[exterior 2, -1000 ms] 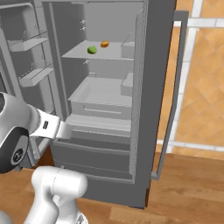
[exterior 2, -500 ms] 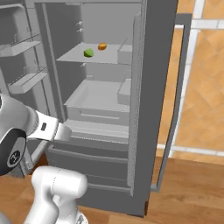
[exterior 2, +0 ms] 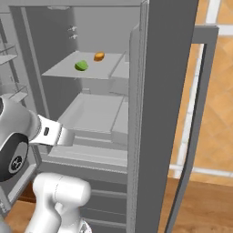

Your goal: Grab a lemon wedge from the fridge and one ice cube from the ice bowl, and put them in the glass of lemonade.

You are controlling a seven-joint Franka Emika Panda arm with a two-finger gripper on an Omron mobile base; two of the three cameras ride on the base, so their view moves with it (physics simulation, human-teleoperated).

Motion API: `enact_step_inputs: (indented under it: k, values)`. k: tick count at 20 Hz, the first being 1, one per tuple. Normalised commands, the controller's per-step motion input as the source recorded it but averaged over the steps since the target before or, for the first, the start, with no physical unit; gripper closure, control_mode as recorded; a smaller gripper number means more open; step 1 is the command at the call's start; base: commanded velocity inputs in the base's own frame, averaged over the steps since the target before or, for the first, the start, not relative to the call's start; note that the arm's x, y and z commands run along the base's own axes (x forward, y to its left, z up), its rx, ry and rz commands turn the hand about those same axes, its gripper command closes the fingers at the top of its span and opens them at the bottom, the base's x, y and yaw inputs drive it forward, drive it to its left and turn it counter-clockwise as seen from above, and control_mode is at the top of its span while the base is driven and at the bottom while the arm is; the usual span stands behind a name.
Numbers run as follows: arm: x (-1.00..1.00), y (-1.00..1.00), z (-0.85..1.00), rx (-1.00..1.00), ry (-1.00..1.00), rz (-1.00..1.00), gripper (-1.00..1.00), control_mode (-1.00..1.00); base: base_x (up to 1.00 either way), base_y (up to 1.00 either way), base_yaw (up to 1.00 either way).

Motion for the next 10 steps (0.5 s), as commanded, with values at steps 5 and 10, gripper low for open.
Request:
enact_step_inputs:
  k: [5,10]
  values:
    - [0.31,0.23,0.00,-0.05,0.00,0.00,-1.00,-1.00,0.07,0.07,0.00]
    - [0.41,0.22,0.03,-0.01,0.00,0.02,-1.00,-1.00,0.00,0.00,0.00]
